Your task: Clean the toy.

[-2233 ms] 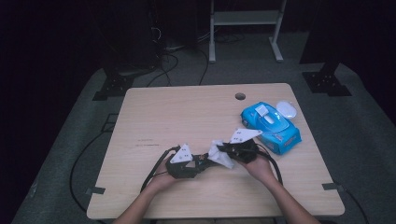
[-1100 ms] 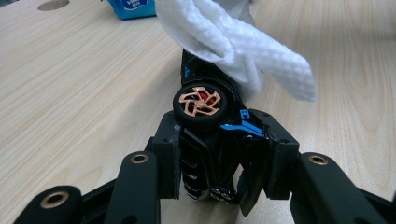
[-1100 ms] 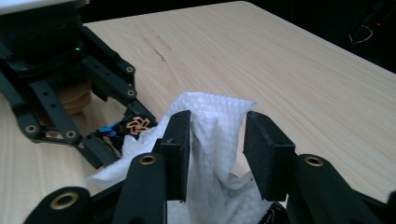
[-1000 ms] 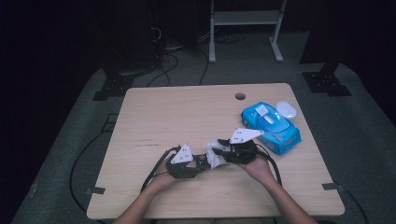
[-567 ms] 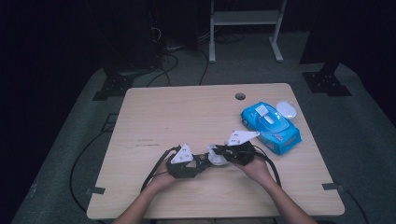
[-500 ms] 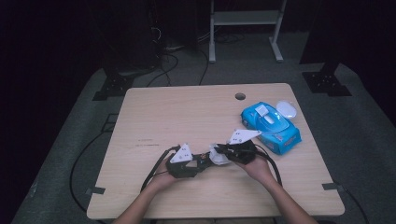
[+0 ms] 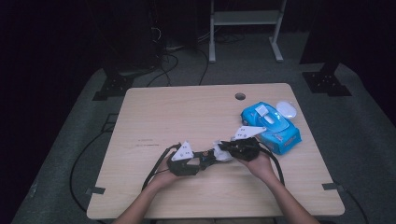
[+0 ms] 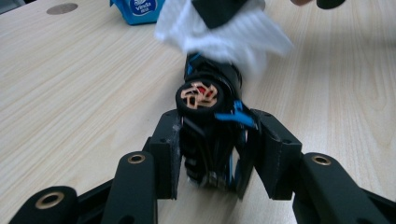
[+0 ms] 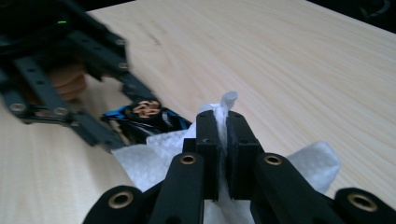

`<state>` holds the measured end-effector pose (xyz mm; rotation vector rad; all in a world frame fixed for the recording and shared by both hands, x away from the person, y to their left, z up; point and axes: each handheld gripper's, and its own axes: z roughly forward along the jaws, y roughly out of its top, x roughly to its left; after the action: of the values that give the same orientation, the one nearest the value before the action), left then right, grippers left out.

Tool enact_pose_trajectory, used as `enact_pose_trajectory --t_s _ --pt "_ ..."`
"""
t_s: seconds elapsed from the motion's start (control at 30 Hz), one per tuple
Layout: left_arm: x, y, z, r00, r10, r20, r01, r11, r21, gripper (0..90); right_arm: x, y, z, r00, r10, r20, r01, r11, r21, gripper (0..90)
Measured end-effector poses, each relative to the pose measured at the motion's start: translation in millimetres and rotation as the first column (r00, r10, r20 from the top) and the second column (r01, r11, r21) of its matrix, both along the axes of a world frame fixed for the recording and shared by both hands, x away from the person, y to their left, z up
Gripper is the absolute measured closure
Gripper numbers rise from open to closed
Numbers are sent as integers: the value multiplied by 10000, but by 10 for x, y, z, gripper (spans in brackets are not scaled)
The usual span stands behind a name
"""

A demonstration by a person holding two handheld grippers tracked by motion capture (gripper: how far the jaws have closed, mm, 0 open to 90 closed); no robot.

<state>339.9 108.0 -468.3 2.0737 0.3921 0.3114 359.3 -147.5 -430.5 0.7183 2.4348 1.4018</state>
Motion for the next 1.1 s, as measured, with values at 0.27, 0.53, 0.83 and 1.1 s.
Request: enact_pose_trajectory --t_s 0.27,0.53,0.83,1.1 --pt "5 30 10 10000 -45 24 45 10000 20 582 27 -109 70 9992 -276 272 284 9992 -272 848" --pt "28 70 17 9996 145 245 -149 9998 156 581 89 -331 -6 9974 -658 -293 659 9978 19 847" --pt "64 138 -7 9993 365 -76 -363 9991 220 485 -3 -202 -24 9980 124 -622 -122 9999 23 848" --pt "61 140 -23 9995 308 -30 -307 9992 274 420 -64 -131 -64 9963 467 -716 -484 9986 -220 846"
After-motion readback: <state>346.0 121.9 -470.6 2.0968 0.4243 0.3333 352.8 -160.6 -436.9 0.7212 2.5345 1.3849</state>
